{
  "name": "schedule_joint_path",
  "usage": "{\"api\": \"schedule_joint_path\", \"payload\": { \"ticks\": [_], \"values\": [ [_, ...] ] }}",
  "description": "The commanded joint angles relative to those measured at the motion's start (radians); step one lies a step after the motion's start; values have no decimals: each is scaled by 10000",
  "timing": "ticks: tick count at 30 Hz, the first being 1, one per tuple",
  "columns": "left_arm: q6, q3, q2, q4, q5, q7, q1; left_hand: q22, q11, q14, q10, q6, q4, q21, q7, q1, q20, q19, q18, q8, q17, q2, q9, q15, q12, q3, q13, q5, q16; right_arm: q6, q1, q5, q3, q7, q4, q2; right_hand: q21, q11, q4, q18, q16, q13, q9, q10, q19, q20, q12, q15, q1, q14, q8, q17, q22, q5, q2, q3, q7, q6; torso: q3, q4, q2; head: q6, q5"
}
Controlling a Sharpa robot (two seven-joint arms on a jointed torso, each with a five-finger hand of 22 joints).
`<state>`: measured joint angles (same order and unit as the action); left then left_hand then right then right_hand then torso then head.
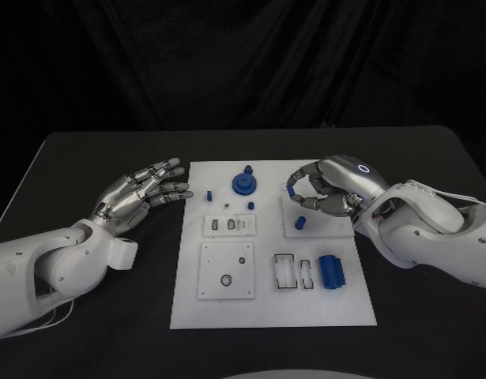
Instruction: Assemble the parts on the task board
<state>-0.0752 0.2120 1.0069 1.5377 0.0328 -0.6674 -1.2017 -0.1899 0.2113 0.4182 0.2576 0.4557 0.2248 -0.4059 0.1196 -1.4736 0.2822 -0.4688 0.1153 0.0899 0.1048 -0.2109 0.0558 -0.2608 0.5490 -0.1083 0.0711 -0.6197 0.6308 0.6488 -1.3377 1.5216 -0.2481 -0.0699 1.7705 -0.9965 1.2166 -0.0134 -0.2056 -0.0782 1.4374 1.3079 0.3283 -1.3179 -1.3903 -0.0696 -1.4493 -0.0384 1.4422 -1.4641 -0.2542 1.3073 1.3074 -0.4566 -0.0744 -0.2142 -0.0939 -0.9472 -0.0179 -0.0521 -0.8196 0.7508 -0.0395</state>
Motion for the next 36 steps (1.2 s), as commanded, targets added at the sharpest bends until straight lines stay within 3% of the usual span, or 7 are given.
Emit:
{"api": "schedule_joint_path", "payload": {
  "ticks": [1,12,15,19,30,33,36],
  "values": [
    [-98,-8,-8,35,0,-87,15,-15,76,-65,-12,-82,5,-60,-9,49,-2,101,-204,-11,-15,83,-14,17,46,-55,-15,-44,35,472,133,-651,1,670,92,156,42,9,2,23,31,549,155,-80,-70,18,-62,-50,-62,-233,-52,1306,1640,23,-22,-64,2,-88,-7,-4,8,10,-16],
    [-79,-8,-1,67,0,-69,16,-19,86,-85,-30,-80,-5,-65,0,68,-1,120,-209,-13,-24,92,-14,11,47,-109,-19,-34,44,539,833,-1260,6,1188,-435,1180,-86,-57,15,-1,-26,523,215,-42,2,-20,-58,6,-68,-191,-128,1253,1601,508,-27,-110,-28,-113,-29,18,10,14,67],
    [-81,-8,6,63,0,-64,17,-19,86,-85,-30,-80,-5,-65,0,68,-1,120,-209,-13,-24,92,-14,11,47,-109,-19,-34,44,585,994,-1354,8,1281,-629,1399,-166,-74,15,-17,-64,489,221,4,45,-27,-39,18,-73,-163,-137,1216,1579,545,-31,-110,-31,-120,-16,22,0,18,90],
    [-98,-8,-7,52,0,-55,21,-19,86,-86,-30,-85,-7,-66,1,71,-1,122,-210,-14,-25,95,-14,11,48,-115,-19,-34,45,640,1178,-1471,11,1415,-888,1691,-353,-123,22,-51,-139,432,230,94,153,-54,-2,58,-70,-100,-148,1148,1527,554,-44,-121,-53,-124,-20,-16,-12,22,61],
    [-131,-8,-26,24,0,-29,48,-19,86,-86,-30,-86,-7,-67,1,71,-1,123,-210,-14,-25,95,-14,11,48,-117,-19,-33,46,823,1316,-1558,22,1577,-1222,1991,-1031,-250,19,-171,-369,259,224,439,653,-201,105,215,-109,218,-113,953,1358,561,-102,-183,-144,-23,7,-1,-19,36,91],
    [-134,-8,-24,14,0,-19,57,-19,86,-86,-30,-86,-7,-67,1,71,-1,123,-210,-14,-25,95,-14,11,48,-117,-19,-33,46,811,1322,-1561,23,1587,-1244,1996,-2710,-419,-69,-464,-719,-215,171,1266,2099,-389,392,425,-250,1059,-15,632,952,597,-139,-252,-251,129,7,1,-16,41,107],
    [-139,-8,-23,6,0,-11,67,-21,86,-90,-34,-96,-10,-69,2,77,-1,127,-211,-16,-28,97,-15,9,49,-132,-19,-32,49,782,1326,-1675,25,1642,-1253,2007,-3921,-459,-33,-670,-963,-713,151,2004,3200,-484,726,552,-222,1706,9,383,649,594,-198,-311,-259,142,9,12,-12,46,121]
  ]
}}
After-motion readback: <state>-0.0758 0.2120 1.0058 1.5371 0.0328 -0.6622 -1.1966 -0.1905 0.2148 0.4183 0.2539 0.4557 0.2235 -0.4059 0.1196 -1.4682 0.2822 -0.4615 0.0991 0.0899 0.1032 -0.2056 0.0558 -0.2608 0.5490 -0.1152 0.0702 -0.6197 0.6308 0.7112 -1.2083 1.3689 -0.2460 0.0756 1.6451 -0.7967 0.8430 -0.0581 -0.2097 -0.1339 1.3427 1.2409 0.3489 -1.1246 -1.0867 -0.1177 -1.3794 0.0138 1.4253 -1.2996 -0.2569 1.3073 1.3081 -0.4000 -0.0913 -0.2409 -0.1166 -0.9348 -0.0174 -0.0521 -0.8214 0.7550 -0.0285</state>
